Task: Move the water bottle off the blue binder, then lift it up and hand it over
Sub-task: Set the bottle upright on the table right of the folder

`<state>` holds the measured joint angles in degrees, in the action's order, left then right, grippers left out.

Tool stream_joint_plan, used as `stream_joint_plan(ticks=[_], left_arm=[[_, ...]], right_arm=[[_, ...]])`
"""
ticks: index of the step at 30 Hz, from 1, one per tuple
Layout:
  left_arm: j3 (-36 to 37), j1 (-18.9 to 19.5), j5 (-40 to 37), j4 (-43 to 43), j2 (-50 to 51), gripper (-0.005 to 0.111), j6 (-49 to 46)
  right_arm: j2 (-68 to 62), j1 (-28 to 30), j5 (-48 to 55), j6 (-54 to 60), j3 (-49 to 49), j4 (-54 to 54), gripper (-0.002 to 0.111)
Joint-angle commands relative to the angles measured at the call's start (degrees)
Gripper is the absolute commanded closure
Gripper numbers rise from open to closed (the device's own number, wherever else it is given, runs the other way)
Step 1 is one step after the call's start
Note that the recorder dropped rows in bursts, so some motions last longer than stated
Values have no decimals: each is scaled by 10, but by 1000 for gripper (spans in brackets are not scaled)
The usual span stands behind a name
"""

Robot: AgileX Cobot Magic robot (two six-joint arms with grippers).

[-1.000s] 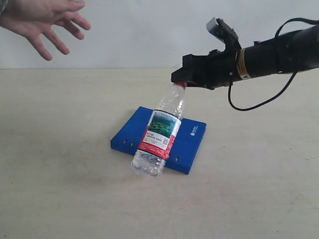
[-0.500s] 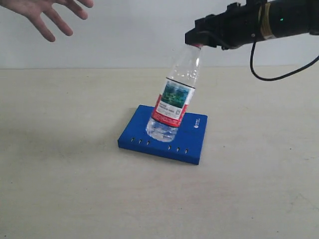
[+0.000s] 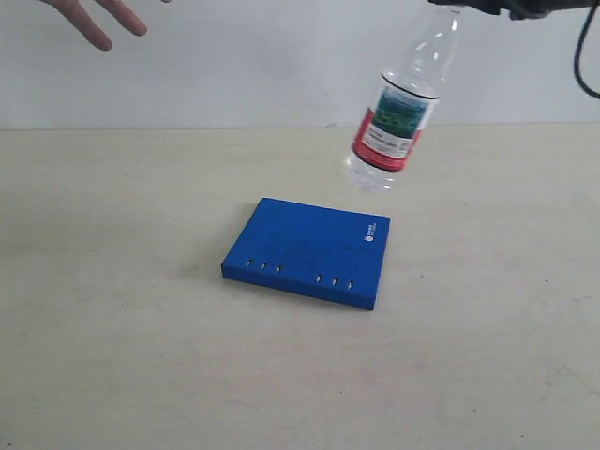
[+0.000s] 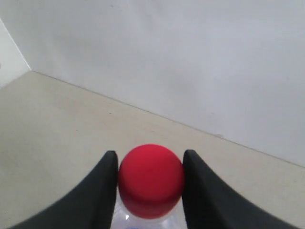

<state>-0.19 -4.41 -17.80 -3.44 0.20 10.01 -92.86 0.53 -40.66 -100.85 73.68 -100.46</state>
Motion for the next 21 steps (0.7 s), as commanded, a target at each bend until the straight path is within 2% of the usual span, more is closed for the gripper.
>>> stream_joint_plan(ticks=[1, 8, 13, 17, 21], left_arm=[[2, -2, 2, -6, -2, 102, 2], [2, -2, 2, -6, -2, 102, 2], [2, -2, 2, -6, -2, 102, 2], [2, -2, 2, -6, -2, 102, 2], [2, -2, 2, -6, -2, 102, 2]], right_arm=[[30, 31, -6, 107, -53, 5, 108], [70, 41, 67, 190, -157, 5, 108], [70, 41, 109, 218, -199, 5, 108], [70, 41, 181, 229, -227, 5, 108], [70, 41, 191, 231, -229, 5, 108]])
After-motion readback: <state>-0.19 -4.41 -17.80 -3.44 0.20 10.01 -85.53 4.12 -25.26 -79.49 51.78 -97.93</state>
